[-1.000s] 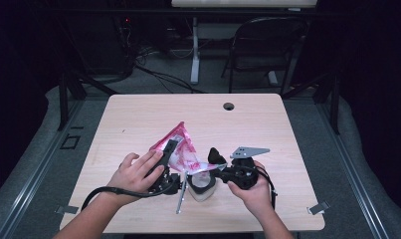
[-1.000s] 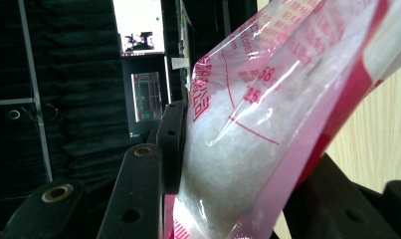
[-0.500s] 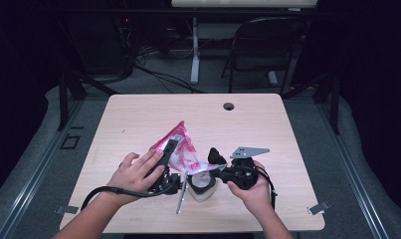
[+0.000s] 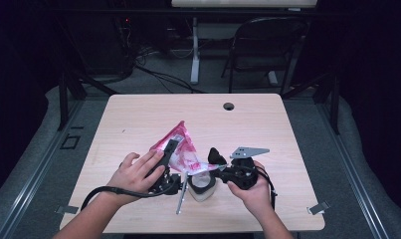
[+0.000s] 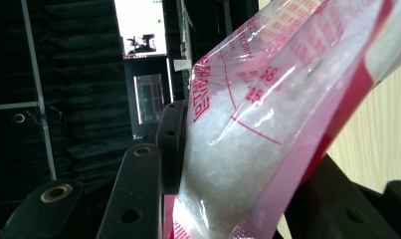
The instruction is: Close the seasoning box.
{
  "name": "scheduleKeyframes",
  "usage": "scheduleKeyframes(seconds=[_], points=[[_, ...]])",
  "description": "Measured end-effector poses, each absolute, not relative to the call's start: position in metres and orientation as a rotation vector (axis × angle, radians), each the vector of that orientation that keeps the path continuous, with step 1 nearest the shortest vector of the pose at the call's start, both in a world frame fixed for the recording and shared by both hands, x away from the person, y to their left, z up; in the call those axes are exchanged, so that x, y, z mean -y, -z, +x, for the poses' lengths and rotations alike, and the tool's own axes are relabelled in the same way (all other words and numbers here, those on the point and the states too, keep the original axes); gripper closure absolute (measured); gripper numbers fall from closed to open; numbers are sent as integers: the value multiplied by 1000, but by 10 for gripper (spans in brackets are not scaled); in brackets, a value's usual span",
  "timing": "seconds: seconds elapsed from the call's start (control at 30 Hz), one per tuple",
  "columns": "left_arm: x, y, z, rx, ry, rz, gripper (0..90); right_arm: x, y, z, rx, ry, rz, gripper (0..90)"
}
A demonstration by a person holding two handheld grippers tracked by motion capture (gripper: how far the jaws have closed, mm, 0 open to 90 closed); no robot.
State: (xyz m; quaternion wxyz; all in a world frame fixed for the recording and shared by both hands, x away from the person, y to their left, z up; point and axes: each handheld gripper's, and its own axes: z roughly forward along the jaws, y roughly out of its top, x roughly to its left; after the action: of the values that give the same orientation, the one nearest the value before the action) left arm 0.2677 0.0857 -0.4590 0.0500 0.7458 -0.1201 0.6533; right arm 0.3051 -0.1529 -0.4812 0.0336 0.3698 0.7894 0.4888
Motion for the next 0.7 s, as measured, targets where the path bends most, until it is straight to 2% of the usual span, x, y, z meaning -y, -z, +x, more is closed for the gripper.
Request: scheduleKeyframes(seconds=[0.7], points=[[-84, 457, 268, 379, -1998, 2262, 639, 153, 482, 305, -2425, -1505, 1142, 900]])
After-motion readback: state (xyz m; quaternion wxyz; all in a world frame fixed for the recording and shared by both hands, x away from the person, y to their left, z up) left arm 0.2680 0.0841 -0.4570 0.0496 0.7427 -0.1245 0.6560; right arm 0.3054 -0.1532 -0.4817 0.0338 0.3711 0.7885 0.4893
